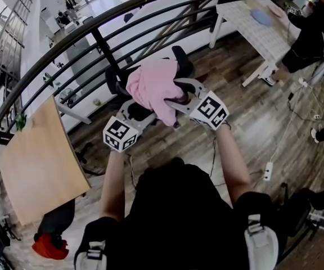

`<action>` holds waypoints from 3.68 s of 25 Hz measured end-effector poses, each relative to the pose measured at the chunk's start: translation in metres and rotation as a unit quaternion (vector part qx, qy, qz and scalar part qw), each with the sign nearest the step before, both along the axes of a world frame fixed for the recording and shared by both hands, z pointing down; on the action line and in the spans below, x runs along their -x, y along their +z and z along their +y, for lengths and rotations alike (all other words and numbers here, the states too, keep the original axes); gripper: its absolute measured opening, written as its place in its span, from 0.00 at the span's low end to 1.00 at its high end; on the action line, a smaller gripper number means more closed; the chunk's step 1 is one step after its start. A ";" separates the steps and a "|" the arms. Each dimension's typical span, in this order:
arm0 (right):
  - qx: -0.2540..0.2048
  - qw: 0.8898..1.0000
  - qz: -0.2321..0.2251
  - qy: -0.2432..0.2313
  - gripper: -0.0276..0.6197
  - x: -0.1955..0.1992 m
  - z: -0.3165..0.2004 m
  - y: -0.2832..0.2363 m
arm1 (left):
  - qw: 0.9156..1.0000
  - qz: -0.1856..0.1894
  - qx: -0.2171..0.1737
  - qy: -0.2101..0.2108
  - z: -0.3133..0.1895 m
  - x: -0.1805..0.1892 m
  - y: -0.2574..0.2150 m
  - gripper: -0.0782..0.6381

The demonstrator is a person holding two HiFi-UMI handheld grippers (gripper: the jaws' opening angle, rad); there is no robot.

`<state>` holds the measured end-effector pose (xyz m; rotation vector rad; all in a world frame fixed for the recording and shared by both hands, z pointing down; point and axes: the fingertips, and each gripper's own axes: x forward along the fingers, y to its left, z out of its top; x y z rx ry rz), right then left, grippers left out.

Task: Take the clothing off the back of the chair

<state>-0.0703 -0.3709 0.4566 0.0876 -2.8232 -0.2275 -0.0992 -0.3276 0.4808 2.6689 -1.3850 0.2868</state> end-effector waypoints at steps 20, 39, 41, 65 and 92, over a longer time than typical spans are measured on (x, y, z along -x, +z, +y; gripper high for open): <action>0.017 0.999 -0.037 0.010 0.21 0.034 0.060 -0.018 | 0.996 -0.041 -0.063 0.047 0.040 0.021 -0.036 0.24; 0.004 0.994 -0.065 0.086 0.18 0.050 0.152 -0.032 | 0.990 -0.028 -0.058 0.129 0.127 0.038 -0.044 0.23; 0.007 0.993 -0.062 0.098 0.18 0.049 0.163 -0.024 | 0.988 -0.026 -0.050 0.141 0.138 0.036 -0.036 0.23; 0.059 0.993 -0.043 0.093 0.16 -0.011 0.212 0.021 | 0.987 -0.028 -0.016 0.160 0.185 -0.026 -0.002 0.22; 0.070 0.997 -0.029 0.006 0.15 -0.148 0.247 0.048 | 0.995 -0.045 0.011 0.092 0.220 -0.166 0.022 0.22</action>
